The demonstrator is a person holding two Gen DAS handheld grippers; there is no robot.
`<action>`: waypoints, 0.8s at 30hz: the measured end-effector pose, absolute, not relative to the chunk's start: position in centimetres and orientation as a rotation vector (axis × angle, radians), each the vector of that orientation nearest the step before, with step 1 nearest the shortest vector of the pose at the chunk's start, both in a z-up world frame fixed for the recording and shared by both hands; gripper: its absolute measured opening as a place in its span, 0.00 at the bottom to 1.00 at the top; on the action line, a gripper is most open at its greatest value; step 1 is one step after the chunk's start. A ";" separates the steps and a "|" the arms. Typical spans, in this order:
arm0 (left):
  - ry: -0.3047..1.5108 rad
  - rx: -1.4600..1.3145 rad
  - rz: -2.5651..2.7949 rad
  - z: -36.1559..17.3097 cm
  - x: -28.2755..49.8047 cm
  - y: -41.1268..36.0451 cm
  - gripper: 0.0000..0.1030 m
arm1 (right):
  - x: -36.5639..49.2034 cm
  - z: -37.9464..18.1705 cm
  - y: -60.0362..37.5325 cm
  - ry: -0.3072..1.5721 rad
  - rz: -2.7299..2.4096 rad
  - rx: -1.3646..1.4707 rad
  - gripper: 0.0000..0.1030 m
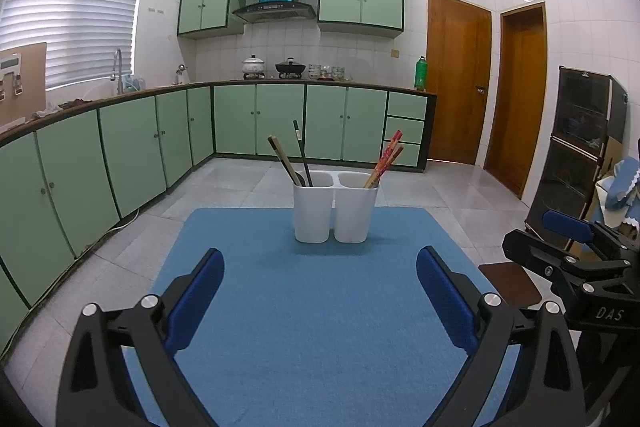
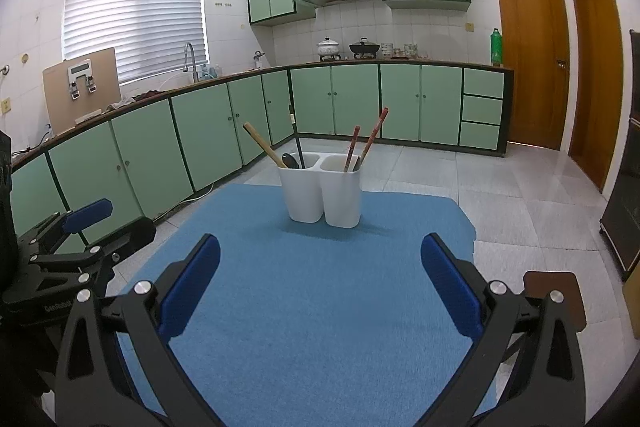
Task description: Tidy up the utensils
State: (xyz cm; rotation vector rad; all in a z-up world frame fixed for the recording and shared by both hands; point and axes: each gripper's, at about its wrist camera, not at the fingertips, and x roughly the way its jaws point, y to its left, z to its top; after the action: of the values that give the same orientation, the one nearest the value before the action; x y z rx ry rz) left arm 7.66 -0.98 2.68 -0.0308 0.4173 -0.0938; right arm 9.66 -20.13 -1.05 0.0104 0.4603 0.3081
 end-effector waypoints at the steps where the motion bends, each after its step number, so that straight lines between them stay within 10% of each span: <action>1: 0.416 -0.030 -0.094 2.7 7.6 -0.9 0.92 | 9.7 -1.1 -20.1 0.460 0.308 0.011 0.95; 24: 0.385 -0.035 -0.089 3.3 6.9 -0.3 0.92 | 9.1 -0.6 -20.2 0.437 0.310 -0.003 0.95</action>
State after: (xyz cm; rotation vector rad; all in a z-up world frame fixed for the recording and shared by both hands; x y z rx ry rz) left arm 6.92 -0.31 3.32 -0.0349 0.3854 -0.0890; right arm 9.12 -20.18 -0.59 -0.0027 0.4374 0.3104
